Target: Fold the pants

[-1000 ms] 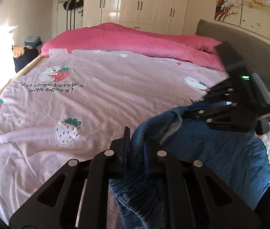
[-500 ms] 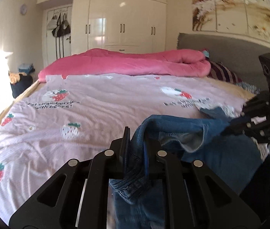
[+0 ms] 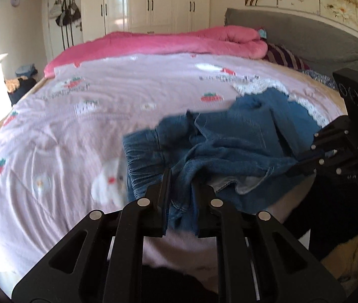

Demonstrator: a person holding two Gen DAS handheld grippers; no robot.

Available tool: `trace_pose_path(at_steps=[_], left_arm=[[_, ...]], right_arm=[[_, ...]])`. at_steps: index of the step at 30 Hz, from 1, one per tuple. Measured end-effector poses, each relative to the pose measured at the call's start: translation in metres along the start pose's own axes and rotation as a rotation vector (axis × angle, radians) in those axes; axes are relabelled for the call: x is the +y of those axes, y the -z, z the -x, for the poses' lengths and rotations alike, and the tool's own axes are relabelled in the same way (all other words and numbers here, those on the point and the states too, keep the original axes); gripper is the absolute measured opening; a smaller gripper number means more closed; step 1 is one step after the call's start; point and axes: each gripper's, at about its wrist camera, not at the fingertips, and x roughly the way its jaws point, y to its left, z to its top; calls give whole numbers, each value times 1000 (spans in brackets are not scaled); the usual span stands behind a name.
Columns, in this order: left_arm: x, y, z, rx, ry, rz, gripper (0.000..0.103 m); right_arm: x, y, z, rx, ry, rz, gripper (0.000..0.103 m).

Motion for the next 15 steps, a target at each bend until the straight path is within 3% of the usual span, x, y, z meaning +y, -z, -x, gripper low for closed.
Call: trace_pose_path(at_steps=[6, 10, 12, 13, 15], left_arm=[[-6, 11, -1, 38, -47, -4, 9], [-8, 4, 12, -29, -131, -23, 9], [-1, 3, 6, -8, -141, -2, 14], [4, 6, -1, 14, -142, 14, 22], [9, 14, -9, 67, -132, 43, 25]], right_arm=[[7, 13, -14, 20, 1, -21, 7], [22, 6, -9, -28, -16, 7, 7], [24, 5, -17, -7, -11, 10, 8], [22, 8, -25, 22, -2, 3, 8], [20, 14, -35, 45, 0, -16, 8]])
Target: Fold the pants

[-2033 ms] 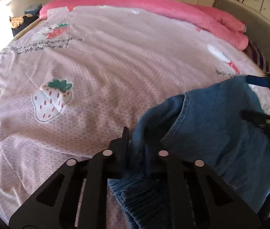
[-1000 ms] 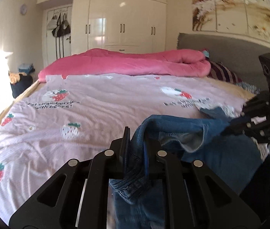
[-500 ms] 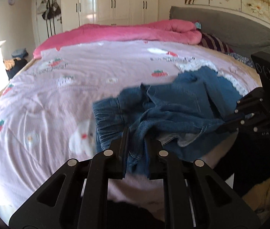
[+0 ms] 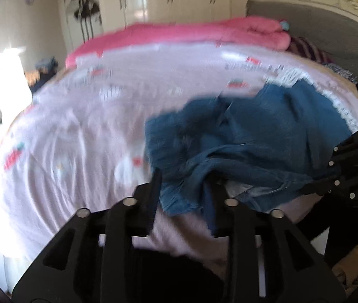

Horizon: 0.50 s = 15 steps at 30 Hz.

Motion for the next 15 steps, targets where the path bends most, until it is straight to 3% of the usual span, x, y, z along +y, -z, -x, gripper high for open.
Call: trace_pose_path(at_steps=[4, 7, 10, 15], left_arm=[[5, 12, 8, 21, 54, 42, 26], [13, 15, 24, 23, 79, 79, 33], [13, 12, 41, 9, 54, 79, 36], [2, -13, 80, -111, 36, 54, 36]], right_arm=[[-5, 5, -2, -3, -25, -38, 9], [-8, 5, 0, -9, -37, -49, 10], [-10, 6, 0, -14, -44, -58, 12], [-13, 8, 2, -16, -61, -88, 18]])
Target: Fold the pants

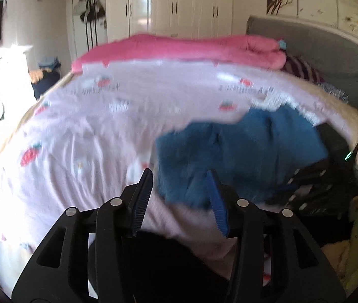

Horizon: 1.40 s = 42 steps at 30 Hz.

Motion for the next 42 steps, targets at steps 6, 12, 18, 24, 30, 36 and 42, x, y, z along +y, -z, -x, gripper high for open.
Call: trace_pose_path(at_steps=[6, 12, 18, 24, 30, 36, 42], left_arm=[[-30, -13, -35, 44, 107, -8, 36], [-45, 20, -97, 225, 91, -27, 35], [-39, 30, -115, 237, 92, 33, 35], [-34, -1, -49, 83, 78, 57, 63], [-65, -36, -41, 14, 200, 22, 79], [-126, -46, -91, 95, 402, -17, 80], [-161, -32, -135, 204, 463, -4, 79]], right_arm=[[0, -1, 10, -14, -25, -8, 26], [-15, 4, 53, -98, -9, -68, 38], [-53, 10, 87, -178, 47, -191, 45], [-81, 17, 110, -225, 108, -254, 60], [-110, 9, 127, -253, 194, -305, 69], [-135, -4, 146, -261, 293, -316, 84], [-168, -34, 146, -226, 332, -311, 87]])
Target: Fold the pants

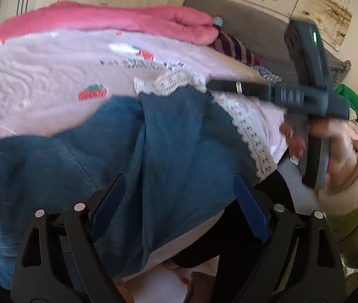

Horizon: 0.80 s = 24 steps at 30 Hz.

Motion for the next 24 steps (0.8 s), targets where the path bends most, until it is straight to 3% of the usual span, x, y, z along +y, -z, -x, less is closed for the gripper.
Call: trace_pose_path(at_steps=[5, 10, 14, 18, 19, 20, 22, 23, 24], left_arm=[[13, 1, -20, 35, 1, 35, 72], [16, 1, -29, 51, 15, 54, 58], [23, 1, -33, 53, 10, 71, 38], [28, 1, -31, 52, 16, 83, 35], [28, 1, -30, 51, 18, 89, 35], [27, 1, -29, 50, 18, 88, 35], [23, 1, -23, 44, 1, 63, 35], [20, 2, -21, 42, -2, 51, 35], [17, 3, -18, 39, -2, 41, 35]], right_arm=[[8, -36, -31, 44, 28, 97, 89], [19, -65, -88, 169, 95, 218, 90], [14, -77, -134, 264, 137, 231, 90], [3, -82, -173, 367, 126, 184, 86], [1, -81, -182, 405, 121, 177, 69], [-1, -78, -187, 431, 112, 179, 34], [-1, -75, -186, 431, 86, 187, 21], [-2, -75, -180, 415, 76, 189, 9], [-4, -76, -170, 390, 56, 173, 8]])
